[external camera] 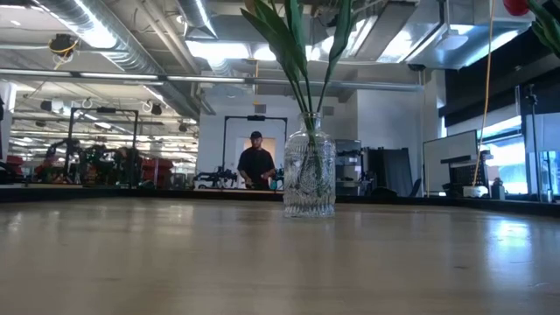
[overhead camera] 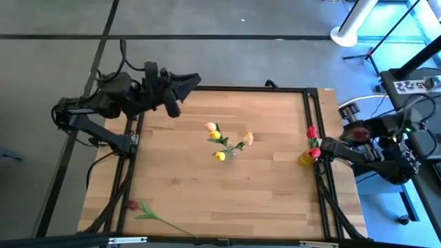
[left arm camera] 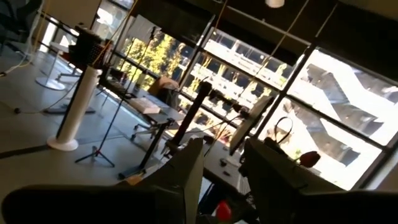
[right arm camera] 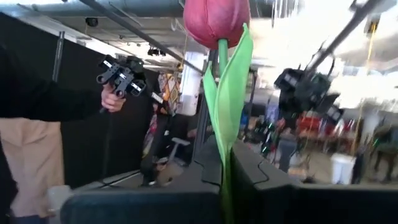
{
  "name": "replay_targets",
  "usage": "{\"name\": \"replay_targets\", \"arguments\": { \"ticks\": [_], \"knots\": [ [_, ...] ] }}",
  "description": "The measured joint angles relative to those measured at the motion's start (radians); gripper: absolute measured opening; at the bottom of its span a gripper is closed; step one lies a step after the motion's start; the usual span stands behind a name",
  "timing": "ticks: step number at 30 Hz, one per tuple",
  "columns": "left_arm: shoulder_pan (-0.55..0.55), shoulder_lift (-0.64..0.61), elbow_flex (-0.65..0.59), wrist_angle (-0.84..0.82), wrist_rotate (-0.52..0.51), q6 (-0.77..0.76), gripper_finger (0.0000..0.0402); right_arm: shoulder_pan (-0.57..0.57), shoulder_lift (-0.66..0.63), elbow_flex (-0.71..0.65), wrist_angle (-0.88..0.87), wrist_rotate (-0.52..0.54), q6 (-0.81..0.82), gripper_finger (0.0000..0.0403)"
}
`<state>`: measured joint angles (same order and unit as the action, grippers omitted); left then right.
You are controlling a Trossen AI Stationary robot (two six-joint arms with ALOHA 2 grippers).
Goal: Sort flowers into vase by color
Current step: Put the right dark red tulip into the yellow vase
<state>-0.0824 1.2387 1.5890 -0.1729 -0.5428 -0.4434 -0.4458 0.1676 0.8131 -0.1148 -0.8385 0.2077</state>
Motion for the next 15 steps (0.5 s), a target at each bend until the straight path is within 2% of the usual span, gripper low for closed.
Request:
{"name": "replay_targets", "arguments": {
  "ticks": [5, 10, 15],
  "knots": [
    [-0.043, 0.000, 0.000, 0.021, -0.030, 0.000, 0.0114, 0.001, -0.080, -0.021, -0.029, 0.030, -0.088, 0.0003],
    [-0.064, 0.004, 0.000, 0.030, -0.098, 0.000, 0.0114, 0.000, -0.137, -0.115, 0.006, 0.043, -0.057, 0.0003],
    [-0.062, 0.005, 0.000, 0.035, -0.105, 0.002, 0.0114, 0.000, -0.162, -0.171, 0.018, 0.054, -0.039, 0.0003]
  ]
}}
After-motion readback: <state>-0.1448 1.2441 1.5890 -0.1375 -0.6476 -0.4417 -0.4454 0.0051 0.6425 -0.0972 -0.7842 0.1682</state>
